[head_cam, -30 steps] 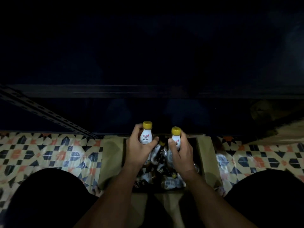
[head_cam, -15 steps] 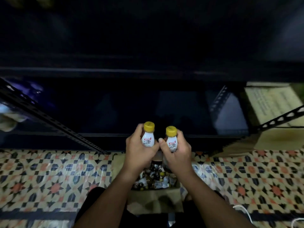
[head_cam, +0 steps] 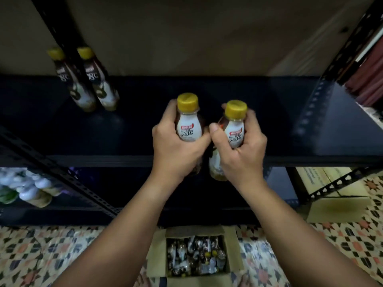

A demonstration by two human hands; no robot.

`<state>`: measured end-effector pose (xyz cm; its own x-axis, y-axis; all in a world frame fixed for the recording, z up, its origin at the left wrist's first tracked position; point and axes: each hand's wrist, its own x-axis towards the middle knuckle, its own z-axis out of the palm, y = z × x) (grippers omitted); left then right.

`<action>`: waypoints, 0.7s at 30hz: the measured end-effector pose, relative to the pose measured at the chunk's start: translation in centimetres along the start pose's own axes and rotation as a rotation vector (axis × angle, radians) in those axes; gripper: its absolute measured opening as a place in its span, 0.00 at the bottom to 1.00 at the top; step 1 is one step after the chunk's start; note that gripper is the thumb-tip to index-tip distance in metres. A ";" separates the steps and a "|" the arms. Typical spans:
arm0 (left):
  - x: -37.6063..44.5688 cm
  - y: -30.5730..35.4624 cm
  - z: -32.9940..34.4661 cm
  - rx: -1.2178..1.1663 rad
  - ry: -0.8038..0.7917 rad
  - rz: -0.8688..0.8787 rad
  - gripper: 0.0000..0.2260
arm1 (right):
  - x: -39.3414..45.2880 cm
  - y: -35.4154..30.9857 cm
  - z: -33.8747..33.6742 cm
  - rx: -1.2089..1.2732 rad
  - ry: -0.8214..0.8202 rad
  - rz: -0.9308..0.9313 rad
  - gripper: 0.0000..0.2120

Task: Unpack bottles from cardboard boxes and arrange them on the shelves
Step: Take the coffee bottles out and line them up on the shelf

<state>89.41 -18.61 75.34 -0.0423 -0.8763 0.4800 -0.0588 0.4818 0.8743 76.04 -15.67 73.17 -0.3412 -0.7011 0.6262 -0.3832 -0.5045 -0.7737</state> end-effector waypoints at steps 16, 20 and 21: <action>7.5 -6.3 0.5 0.009 0.001 -0.045 0.15 | 6.6 6.2 5.6 -0.029 0.035 0.007 0.14; 8.8 -7.0 0.6 0.024 -0.001 -0.059 0.15 | 7.6 7.1 6.6 -0.049 0.031 0.018 0.14; 9.1 -7.1 0.7 0.024 0.000 -0.062 0.15 | 7.7 7.2 6.7 -0.053 0.029 0.017 0.15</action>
<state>88.77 -29.97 73.42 -0.0375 -0.9042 0.4254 -0.0848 0.4271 0.9002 76.43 -28.09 71.80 -0.3722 -0.6942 0.6161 -0.4217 -0.4648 -0.7785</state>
